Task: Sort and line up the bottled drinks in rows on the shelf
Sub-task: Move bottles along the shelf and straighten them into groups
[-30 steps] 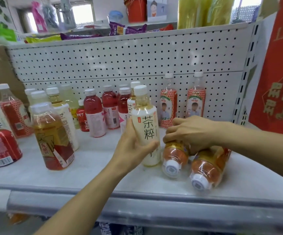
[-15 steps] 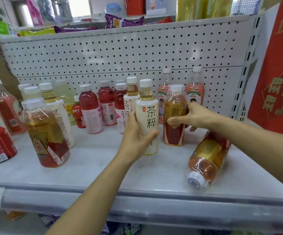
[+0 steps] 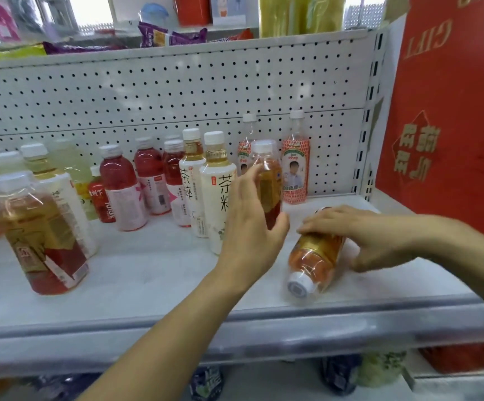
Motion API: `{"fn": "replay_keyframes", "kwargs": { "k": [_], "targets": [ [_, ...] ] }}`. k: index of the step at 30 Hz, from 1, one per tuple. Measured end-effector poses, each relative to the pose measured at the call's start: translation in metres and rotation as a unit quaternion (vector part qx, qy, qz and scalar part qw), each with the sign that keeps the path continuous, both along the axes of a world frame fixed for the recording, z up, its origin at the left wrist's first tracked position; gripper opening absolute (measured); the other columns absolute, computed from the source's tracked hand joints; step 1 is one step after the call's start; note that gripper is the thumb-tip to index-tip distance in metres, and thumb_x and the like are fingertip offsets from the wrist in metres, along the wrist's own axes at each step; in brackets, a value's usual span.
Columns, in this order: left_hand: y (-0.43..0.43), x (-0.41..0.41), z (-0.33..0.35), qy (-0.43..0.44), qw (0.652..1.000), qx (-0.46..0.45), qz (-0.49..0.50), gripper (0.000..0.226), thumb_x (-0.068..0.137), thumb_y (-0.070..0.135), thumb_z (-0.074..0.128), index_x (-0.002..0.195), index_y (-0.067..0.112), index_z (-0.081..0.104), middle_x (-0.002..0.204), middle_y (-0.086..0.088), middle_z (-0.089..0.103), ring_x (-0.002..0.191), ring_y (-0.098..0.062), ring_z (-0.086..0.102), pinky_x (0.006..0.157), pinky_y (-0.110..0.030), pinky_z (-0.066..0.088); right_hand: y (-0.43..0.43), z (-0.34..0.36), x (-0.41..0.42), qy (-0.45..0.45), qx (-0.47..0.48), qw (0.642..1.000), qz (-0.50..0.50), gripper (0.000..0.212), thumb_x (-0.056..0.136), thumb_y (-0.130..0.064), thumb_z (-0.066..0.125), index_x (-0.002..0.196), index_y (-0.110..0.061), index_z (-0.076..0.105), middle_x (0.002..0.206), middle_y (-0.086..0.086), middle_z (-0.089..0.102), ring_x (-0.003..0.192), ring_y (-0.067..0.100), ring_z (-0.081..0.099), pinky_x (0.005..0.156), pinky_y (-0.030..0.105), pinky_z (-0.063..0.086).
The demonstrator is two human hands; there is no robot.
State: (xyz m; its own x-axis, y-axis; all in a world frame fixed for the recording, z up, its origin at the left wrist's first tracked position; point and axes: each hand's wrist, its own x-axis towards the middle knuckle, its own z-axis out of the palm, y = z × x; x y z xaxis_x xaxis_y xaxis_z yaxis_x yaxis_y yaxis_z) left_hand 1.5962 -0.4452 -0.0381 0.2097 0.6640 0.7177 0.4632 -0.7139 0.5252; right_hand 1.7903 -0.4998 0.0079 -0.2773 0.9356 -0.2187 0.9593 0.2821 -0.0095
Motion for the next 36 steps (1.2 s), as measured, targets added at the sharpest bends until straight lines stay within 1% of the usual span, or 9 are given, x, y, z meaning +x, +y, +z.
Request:
{"fn": "replay_keyframes", "kwargs": {
  "k": [3, 7, 10, 13, 18, 21, 26, 32, 36],
  "targets": [
    [0.017, 0.023, 0.001, -0.01, 0.993, -0.117, 0.009, 0.098, 0.086, 0.023, 0.072, 0.156, 0.018, 0.003, 0.158, -0.002, 0.016, 0.148, -0.018, 0.018, 0.123, -0.041, 0.021, 0.004, -0.023, -0.004, -0.027, 0.137, 0.987, 0.075, 0.081, 0.077, -0.038, 0.074, 0.145, -0.045, 0.03, 0.148, -0.02, 0.035, 0.14, 0.009, 0.025, 0.117, 0.036, 0.023],
    [0.044, 0.045, 0.005, -0.045, 0.976, -0.208, 0.04, 0.114, 0.085, 0.033, 0.074, 0.156, 0.018, -0.014, 0.166, 0.0, -0.003, 0.153, -0.02, -0.003, 0.124, -0.043, 0.004, 0.005, -0.028, 0.012, -0.027, 0.231, 0.967, 0.107, 0.078, 0.063, -0.052, 0.071, 0.135, -0.044, 0.044, 0.132, -0.021, 0.051, 0.123, 0.006, 0.043, 0.102, 0.03, 0.033],
    [0.065, 0.053, 0.004, -0.102, 0.956, -0.272, 0.032, 0.117, 0.081, 0.037, 0.078, 0.156, 0.019, -0.01, 0.164, -0.005, 0.008, 0.152, -0.027, 0.008, 0.123, -0.052, 0.012, -0.003, -0.023, 0.024, 0.155, 0.264, 0.951, 0.045, 0.064, 0.061, -0.052, 0.069, 0.122, -0.045, 0.053, 0.109, -0.022, 0.062, 0.101, 0.004, 0.054, 0.086, 0.035, 0.048],
    [0.075, 0.05, 0.003, -0.128, 0.947, -0.292, 0.035, 0.093, 0.082, 0.04, 0.076, 0.147, 0.018, 0.014, 0.149, -0.008, 0.034, 0.141, -0.03, 0.032, 0.118, -0.053, 0.026, -0.001, -0.018, 0.032, 0.375, 0.225, 0.898, -0.044, 0.042, 0.07, -0.037, 0.082, 0.106, -0.044, 0.061, 0.096, -0.021, 0.069, 0.092, 0.004, 0.063, 0.082, 0.03, 0.05],
    [0.066, 0.041, 0.0, -0.075, 0.957, -0.282, 0.011, 0.078, 0.087, 0.046, 0.07, 0.141, 0.021, 0.019, 0.14, -0.004, 0.044, 0.135, -0.027, 0.043, 0.114, -0.052, 0.035, 0.012, -0.031, 0.028, 0.543, 0.211, 0.798, -0.152, 0.029, 0.08, -0.032, 0.076, 0.105, -0.031, 0.062, 0.102, -0.01, 0.068, 0.098, 0.007, 0.062, 0.083, 0.027, 0.047],
    [0.047, 0.032, 0.0, -0.063, 0.958, -0.278, -0.019, 0.077, 0.089, 0.044, 0.069, 0.144, 0.023, 0.019, 0.137, 0.001, 0.048, 0.126, -0.017, 0.045, 0.111, -0.049, 0.038, 0.016, -0.037, 0.023, 0.561, 0.203, 0.78, -0.189, 0.054, 0.076, -0.042, 0.075, 0.123, -0.03, 0.053, 0.108, -0.016, 0.063, 0.099, 0.001, 0.059, 0.079, 0.024, 0.048],
    [0.021, 0.015, -0.004, -0.024, 0.952, -0.295, -0.074, 0.073, 0.085, 0.04, 0.073, 0.14, 0.027, 0.027, 0.133, 0.009, 0.055, 0.12, -0.011, 0.052, 0.106, -0.045, 0.043, 0.015, -0.065, 0.011, 0.524, 0.13, 0.823, -0.176, 0.091, 0.064, -0.053, 0.081, 0.137, -0.043, 0.029, 0.118, -0.025, 0.055, 0.107, -0.004, 0.056, 0.084, 0.016, 0.045],
    [0.012, 0.008, -0.009, -0.025, 0.944, -0.313, -0.096, 0.079, 0.082, 0.036, 0.078, 0.14, 0.035, 0.024, 0.134, 0.01, 0.055, 0.126, -0.016, 0.053, 0.109, -0.049, 0.044, 0.009, -0.063, -0.002, 0.549, 0.172, 0.798, -0.181, 0.082, 0.067, -0.052, 0.08, 0.136, -0.039, 0.035, 0.119, -0.019, 0.059, 0.109, 0.001, 0.059, 0.085, 0.021, 0.049],
    [0.0, -0.003, -0.012, -0.075, 0.948, -0.28, -0.128, 0.075, 0.084, 0.041, 0.075, 0.144, 0.037, 0.03, 0.126, 0.017, 0.056, 0.116, -0.002, 0.056, 0.103, -0.038, 0.049, -0.003, -0.06, -0.013, 0.588, 0.177, 0.766, -0.193, 0.076, 0.063, -0.056, 0.079, 0.129, -0.037, 0.045, 0.114, -0.014, 0.064, 0.1, 0.004, 0.065, 0.076, 0.022, 0.052]
  ]
}}
